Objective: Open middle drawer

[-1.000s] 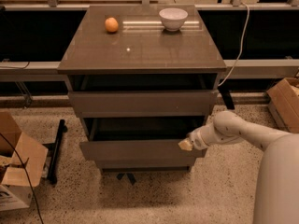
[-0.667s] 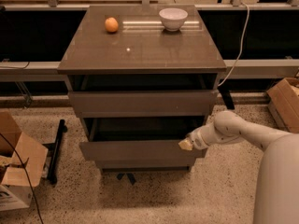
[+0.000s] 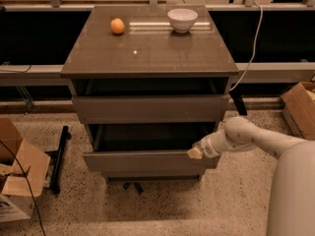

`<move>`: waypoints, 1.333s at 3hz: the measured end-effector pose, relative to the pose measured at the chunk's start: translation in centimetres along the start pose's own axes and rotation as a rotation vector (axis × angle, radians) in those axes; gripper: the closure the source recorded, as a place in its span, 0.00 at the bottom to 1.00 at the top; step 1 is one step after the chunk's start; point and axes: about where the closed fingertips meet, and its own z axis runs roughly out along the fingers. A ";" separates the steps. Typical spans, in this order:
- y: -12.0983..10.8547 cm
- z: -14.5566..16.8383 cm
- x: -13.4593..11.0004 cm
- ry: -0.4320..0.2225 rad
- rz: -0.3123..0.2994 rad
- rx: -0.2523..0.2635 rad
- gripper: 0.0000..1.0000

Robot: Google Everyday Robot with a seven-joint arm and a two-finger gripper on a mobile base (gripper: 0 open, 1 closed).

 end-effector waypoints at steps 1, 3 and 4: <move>0.1 -0.1 0.1 0.002 0.003 0.000 0.05; 2.3 -2.0 3.2 0.036 0.078 0.009 0.00; 4.2 -3.1 6.0 0.065 0.149 0.001 0.25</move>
Offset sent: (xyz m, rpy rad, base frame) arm -0.2105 -0.0740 0.0186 -0.0778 0.3083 -0.2954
